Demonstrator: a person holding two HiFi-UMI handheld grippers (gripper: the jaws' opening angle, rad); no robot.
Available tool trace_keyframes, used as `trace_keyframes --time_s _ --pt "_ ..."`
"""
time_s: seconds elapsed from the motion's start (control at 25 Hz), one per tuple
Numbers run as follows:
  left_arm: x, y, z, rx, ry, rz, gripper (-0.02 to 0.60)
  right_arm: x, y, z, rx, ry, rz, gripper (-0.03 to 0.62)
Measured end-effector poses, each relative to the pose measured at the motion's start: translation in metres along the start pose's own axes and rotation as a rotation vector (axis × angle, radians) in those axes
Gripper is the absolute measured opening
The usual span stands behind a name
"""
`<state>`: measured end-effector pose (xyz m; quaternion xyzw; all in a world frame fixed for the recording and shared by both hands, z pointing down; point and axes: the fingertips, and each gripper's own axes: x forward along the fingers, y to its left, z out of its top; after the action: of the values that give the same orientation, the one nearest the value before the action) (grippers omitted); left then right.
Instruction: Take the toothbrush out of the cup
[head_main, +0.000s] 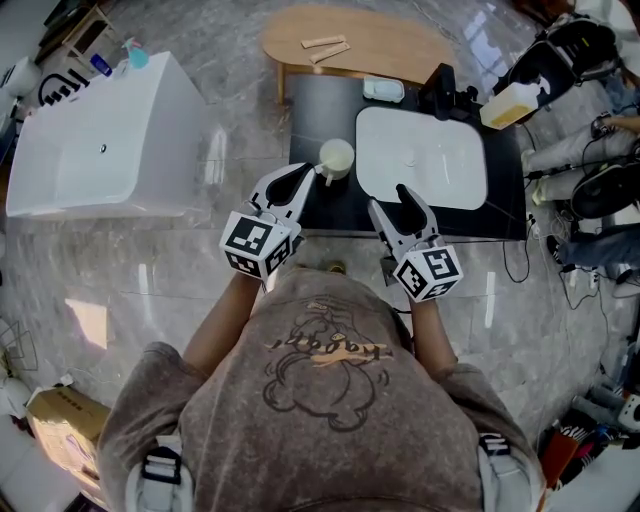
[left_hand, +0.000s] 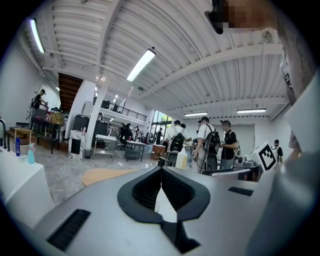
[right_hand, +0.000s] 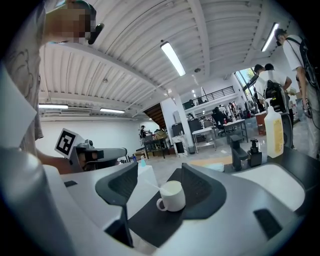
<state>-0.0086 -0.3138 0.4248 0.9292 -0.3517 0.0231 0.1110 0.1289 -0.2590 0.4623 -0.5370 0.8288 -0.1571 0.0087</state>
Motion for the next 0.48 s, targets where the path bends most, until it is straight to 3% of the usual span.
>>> trace_keyframes --time_s 0.24,0.48 --pt "-0.001 0.004 0.000 -0.008 -0.002 0.014 0.021 0.010 0.005 -0.008 -0.019 0.040 0.043 0.358" --pt "-0.003 0.008 -0.002 -0.022 -0.011 0.031 0.021 0.021 0.002 -0.023 -0.036 0.089 0.062 0.385"
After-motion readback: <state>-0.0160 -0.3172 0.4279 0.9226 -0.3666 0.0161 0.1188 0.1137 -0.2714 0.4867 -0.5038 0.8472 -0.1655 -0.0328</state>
